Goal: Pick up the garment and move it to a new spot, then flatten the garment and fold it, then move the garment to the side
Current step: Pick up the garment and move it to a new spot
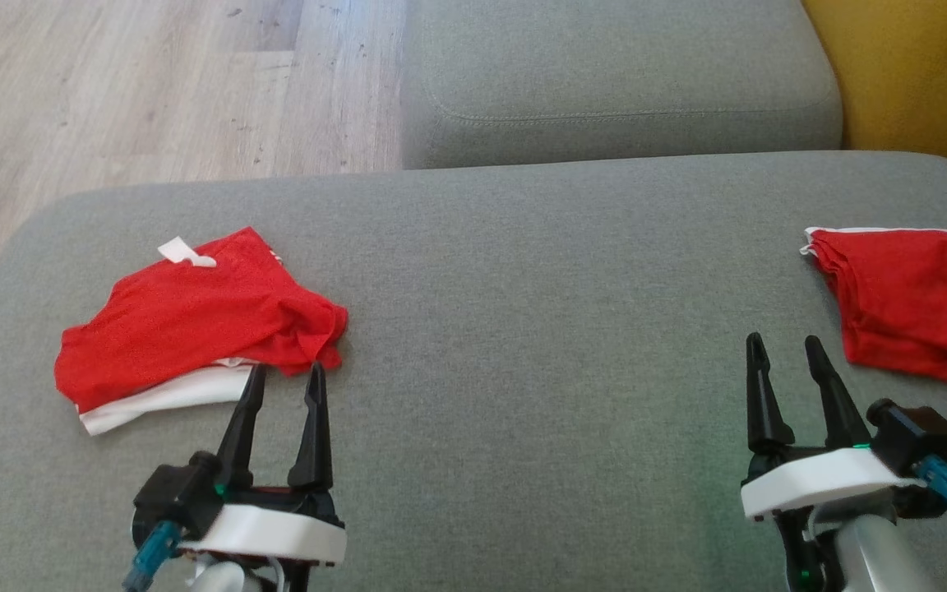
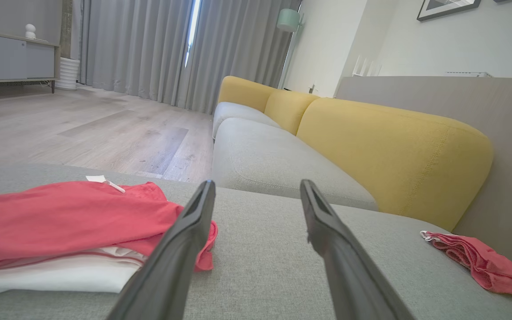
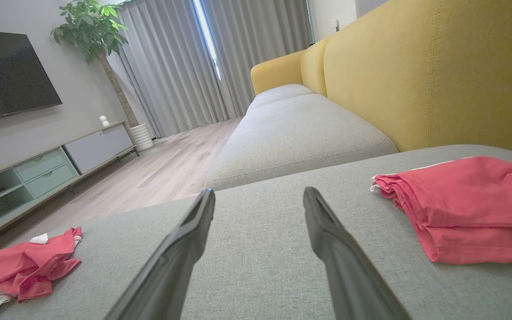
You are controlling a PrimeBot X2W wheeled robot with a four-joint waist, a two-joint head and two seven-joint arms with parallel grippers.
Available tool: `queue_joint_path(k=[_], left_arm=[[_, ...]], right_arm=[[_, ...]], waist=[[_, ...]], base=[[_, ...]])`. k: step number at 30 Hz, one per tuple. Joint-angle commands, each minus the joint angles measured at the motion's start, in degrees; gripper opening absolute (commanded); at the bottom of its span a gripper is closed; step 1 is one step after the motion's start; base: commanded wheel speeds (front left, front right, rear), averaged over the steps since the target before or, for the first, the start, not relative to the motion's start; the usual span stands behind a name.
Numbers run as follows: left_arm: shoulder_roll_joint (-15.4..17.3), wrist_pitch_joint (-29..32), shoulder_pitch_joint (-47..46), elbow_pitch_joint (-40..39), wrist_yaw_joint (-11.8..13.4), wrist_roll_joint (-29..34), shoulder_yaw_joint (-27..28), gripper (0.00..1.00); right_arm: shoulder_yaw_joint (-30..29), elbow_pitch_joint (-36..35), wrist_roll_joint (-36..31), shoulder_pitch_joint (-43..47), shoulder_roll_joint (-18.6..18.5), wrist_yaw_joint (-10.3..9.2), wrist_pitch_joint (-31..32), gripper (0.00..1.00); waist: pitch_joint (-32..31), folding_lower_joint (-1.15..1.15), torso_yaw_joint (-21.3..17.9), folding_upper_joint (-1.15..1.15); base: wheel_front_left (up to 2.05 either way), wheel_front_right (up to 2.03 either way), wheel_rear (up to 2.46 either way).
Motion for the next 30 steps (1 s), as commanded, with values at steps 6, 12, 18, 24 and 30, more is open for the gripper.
queue_joint_path(k=[6,12,18,24,30], left_arm=[[0.1,-0.5,-1.6,-2.1,0.0,-0.6,1.9,1.0],[0.1,-0.5,-1.6,-1.9,0.0,-0.6,1.9,1.0],[0.1,-0.5,-1.8,-1.6,-0.1,-0.3,1.6,1.0],[0.1,-0.5,-2.0,-1.6,0.3,0.0,1.9,1.0],[0.1,-0.5,-1.8,-1.3,0.7,0.7,2.5,1.0]], right_arm=[[1.6,-3.0,-0.7,-1.5,-0.2,-0.04,-0.8,1.0],[1.7,-3.3,-0.7,-1.3,-0.2,-0.04,-0.8,1.0],[1.7,-3.4,-0.6,-1.1,-0.2,-0.04,-0.8,1.0],[3.8,-3.7,-0.6,-0.6,-0.2,-0.04,-0.8,1.0],[6.5,-3.8,-0.6,0.6,-0.2,-0.04,-0.8,1.0]], waist=[[-0.1,0.0,0.3,0.0],[0.1,0.0,0.3,0.0],[0.2,0.0,1.1,0.0],[0.0,0.0,3.4,0.0],[-0.8,0.0,8.3,0.0]], base=[[0.0,0.0,0.0],[0.0,0.0,0.0],[0.0,0.0,0.0],[0.0,0.0,0.0],[0.0,0.0,0.0]])
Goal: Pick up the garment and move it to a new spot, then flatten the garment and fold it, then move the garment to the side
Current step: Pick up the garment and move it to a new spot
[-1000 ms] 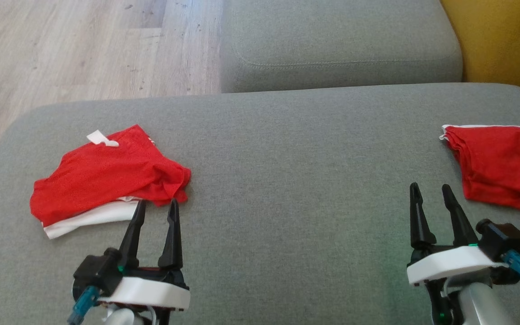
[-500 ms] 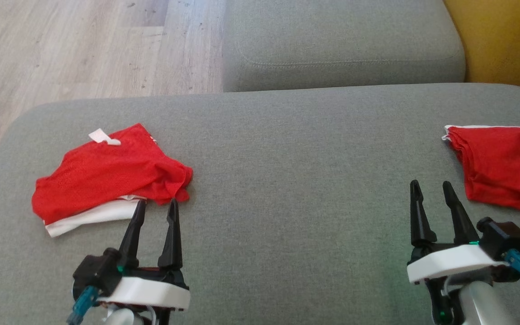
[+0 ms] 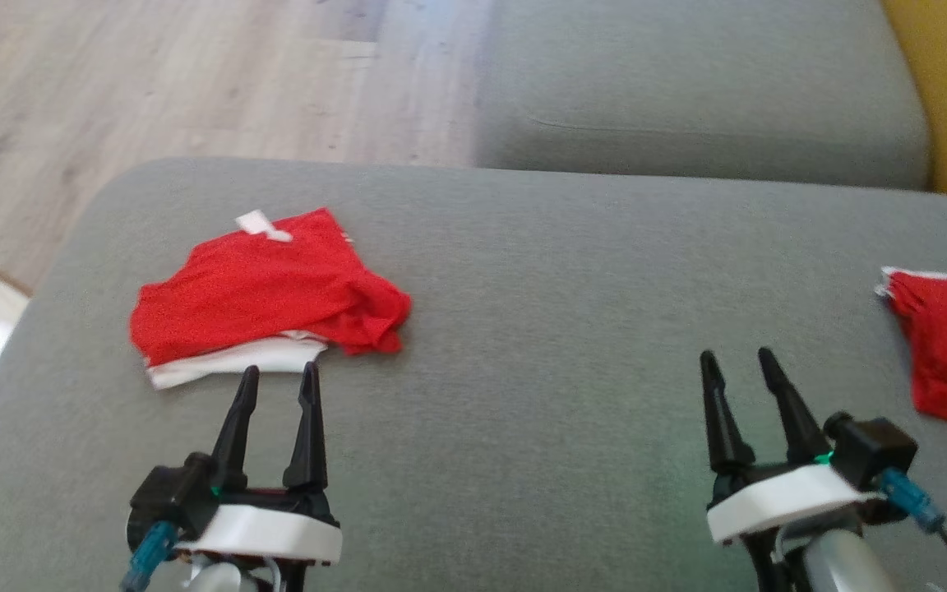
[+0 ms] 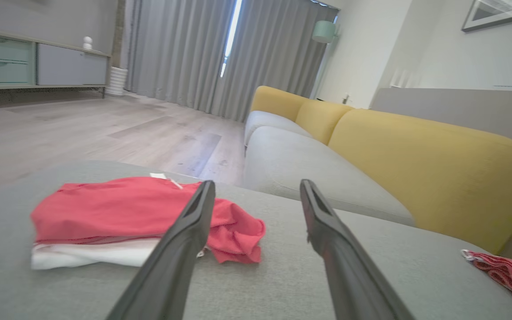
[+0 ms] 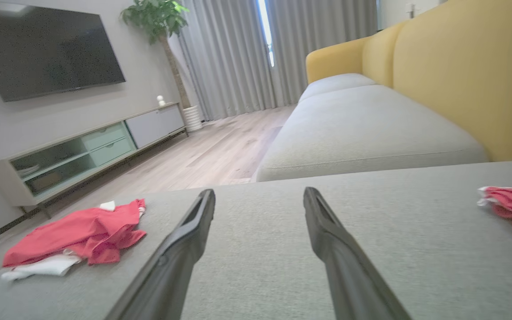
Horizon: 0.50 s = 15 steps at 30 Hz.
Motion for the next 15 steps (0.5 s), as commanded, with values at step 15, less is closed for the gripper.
queue_joint_path(k=[15], left_arm=[[0.1,-0.5,-0.6,-1.2,-0.4,2.9,4.4,1.0]], right_arm=[[6.3,-1.4,2.5,0.9,-0.2,-0.04,-0.6,1.0]], waist=[[-2.2,0.0,12.5,0.0]], base=[[0.0,0.0,0.0]])
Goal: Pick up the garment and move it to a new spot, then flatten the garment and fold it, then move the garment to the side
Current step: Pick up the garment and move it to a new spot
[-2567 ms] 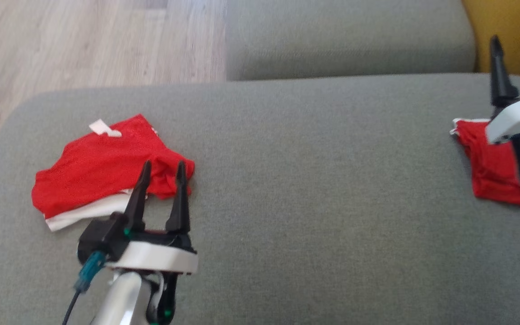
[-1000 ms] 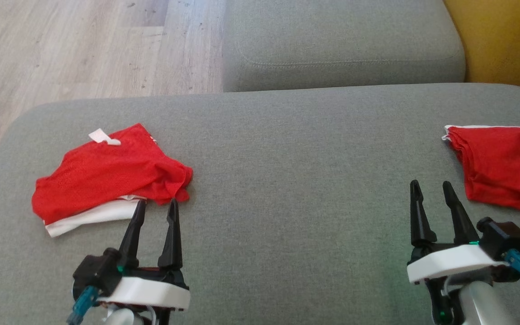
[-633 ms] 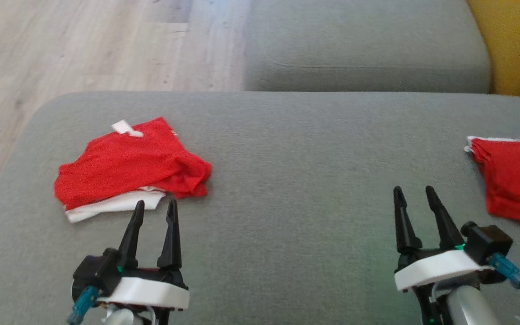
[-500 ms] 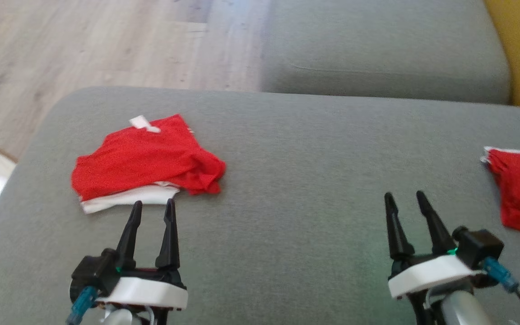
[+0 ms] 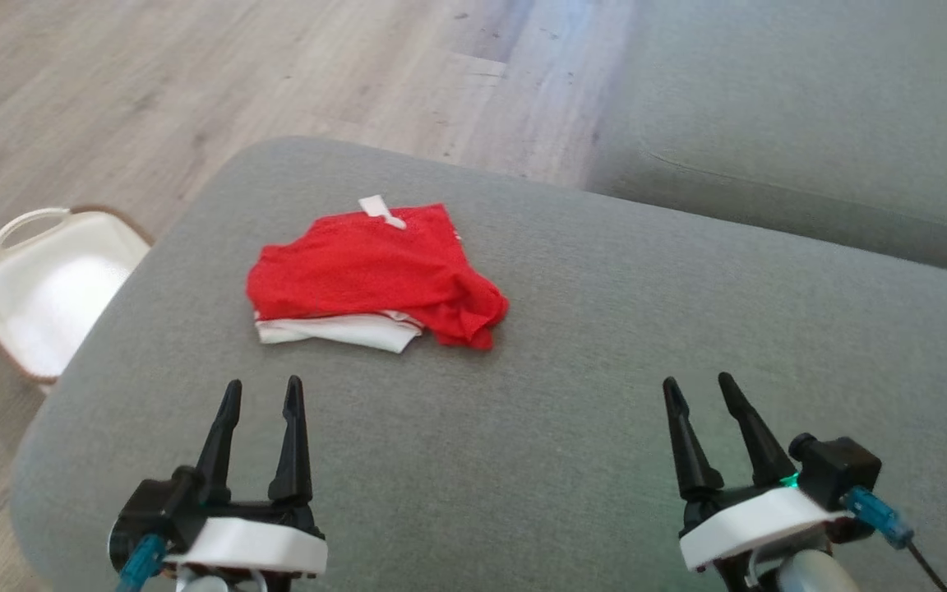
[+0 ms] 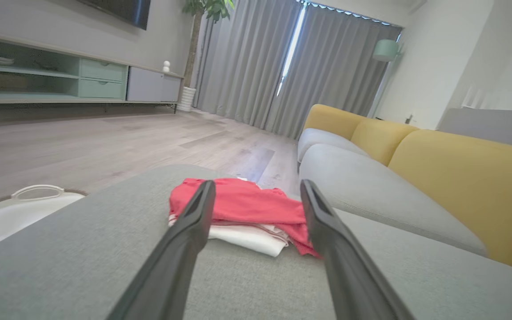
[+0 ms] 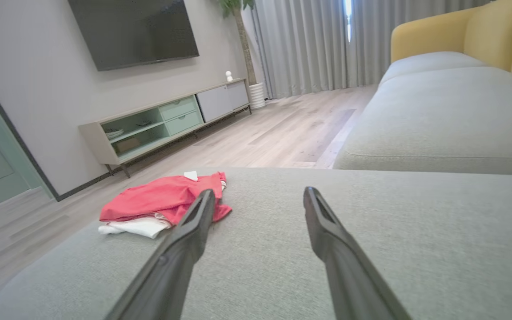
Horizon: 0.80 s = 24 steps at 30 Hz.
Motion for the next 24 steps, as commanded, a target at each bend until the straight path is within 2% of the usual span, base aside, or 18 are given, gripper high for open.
queue_joint_path(k=[1,8,14,17,21,22,24], left_arm=[[0.1,-0.5,-2.0,-1.7,-0.3,0.6,2.3,1.0],[0.1,-0.5,-2.3,-1.7,-0.8,1.2,3.5,1.0],[1.1,-0.5,-4.2,-1.5,-1.1,1.8,3.8,1.0],[2.6,0.2,-8.4,-0.7,-1.4,2.0,2.5,1.0],[6.3,4.6,-19.0,1.1,-1.7,2.3,-1.0,1.0],[6.3,4.6,-19.0,1.1,-1.7,2.3,-1.0,1.0],[9.2,8.8,-25.4,3.3,-1.8,2.5,-4.4,1.0]], right_arm=[[1.7,-1.6,0.6,-1.0,-0.2,-0.04,-0.6,1.0],[2.7,-1.5,1.5,-0.8,-0.2,-0.04,-0.6,1.0],[3.1,-1.5,1.3,-1.4,-0.2,-0.04,-0.6,1.0],[2.3,-1.8,0.1,-2.6,-0.2,-0.04,-0.6,1.0],[1.0,-2.8,-1.8,-4.9,-0.2,-0.04,-0.6,1.0],[1.0,-2.8,-1.8,-4.9,-0.2,-0.04,-0.6,1.0],[0.6,-3.6,-2.9,-6.3,-0.2,-0.04,-0.6,1.0]], waist=[[-0.4,0.0,1.7,0.0],[-0.1,0.0,3.0,0.0],[1.7,0.0,1.9,0.0],[4.5,0.0,0.8,0.0],[9.3,0.0,-1.2,0.0],[9.3,0.0,-1.2,0.0],[11.9,0.0,-2.5,0.0]], base=[[0.0,0.0,0.0],[0.0,0.0,0.0],[0.0,0.0,0.0],[0.0,0.0,0.0],[0.0,0.0,0.0],[0.0,0.0,0.0],[0.0,0.0,0.0]])
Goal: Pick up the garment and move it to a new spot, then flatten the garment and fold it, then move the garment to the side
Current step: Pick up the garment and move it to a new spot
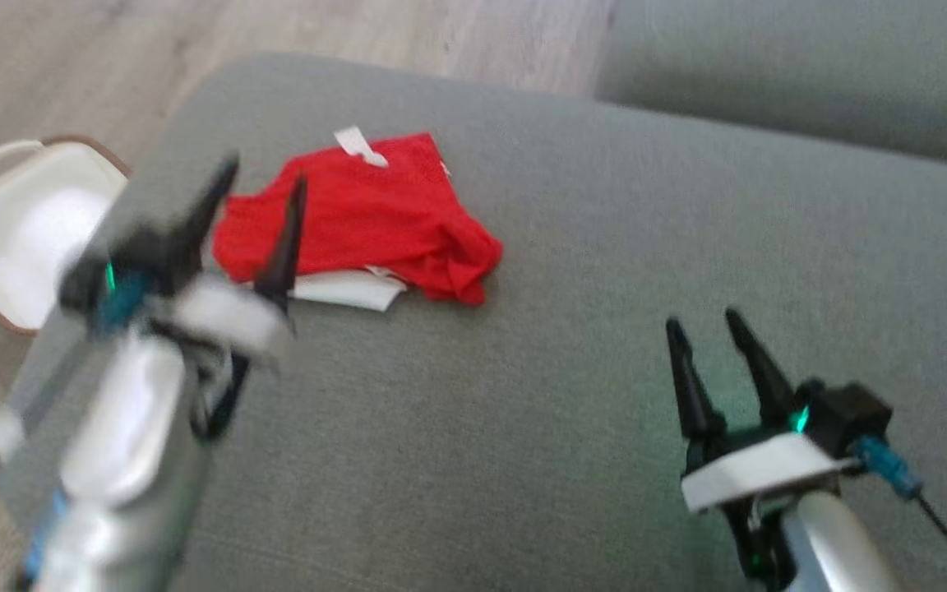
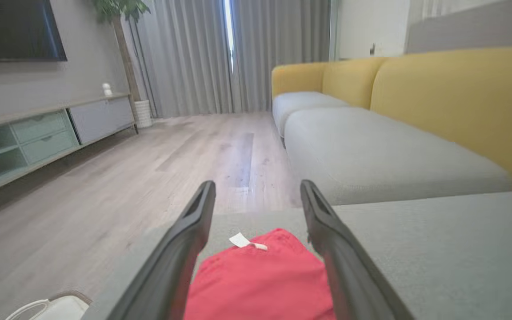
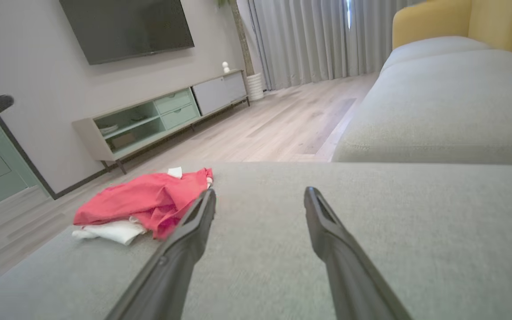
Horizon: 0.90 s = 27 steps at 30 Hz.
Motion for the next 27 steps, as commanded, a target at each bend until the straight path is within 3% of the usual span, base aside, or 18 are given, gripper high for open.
queue_joint_path(k=[1,4,5,13,20,27], left_arm=[[2.2,1.3,-5.5,-0.9,-0.3,-0.5,0.6,1.0],[5.6,8.1,-14.9,3.5,-0.3,-4.3,-4.2,1.0],[7.5,13.0,-20.2,6.9,-0.3,-8.2,-7.1,1.0],[15.2,28.9,-32.1,14.6,-0.3,-22.0,-18.0,1.0],[19.2,32.6,-35.8,22.3,-0.3,-25.8,-21.0,1.0],[19.1,36.4,-36.2,29.2,-0.3,-28.7,-22.5,1.0]], right_arm=[[0.9,-2.5,-0.8,-3.4,-0.2,-0.04,-0.6,1.0],[0.0,-4.4,-2.0,-5.3,-0.2,-0.04,-0.4,1.0],[-0.2,-5.8,-2.4,-6.7,-0.2,-0.04,-0.1,1.0],[-0.1,-11.2,-2.7,-10.3,-0.2,-0.04,0.4,1.0],[-0.3,-13.1,-2.5,-11.1,-0.2,-0.04,0.4,1.0],[-0.9,-13.6,-2.6,-11.1,-0.2,-0.04,0.2,1.0]], waist=[[4.5,-0.01,-3.0,0.0],[8.5,-0.01,-5.3,0.0],[10.9,-0.01,-7.2,0.0],[17.8,-0.01,-14.2,0.0],[20.9,-0.01,-18.0,0.0],[22.0,-0.01,-19.3,0.0]], base=[[0.0,0.0,0.0],[0.0,0.0,0.0],[0.0,0.0,0.0],[0.0,0.0,0.0],[0.0,0.0,0.0],[0.0,0.0,0.0]])
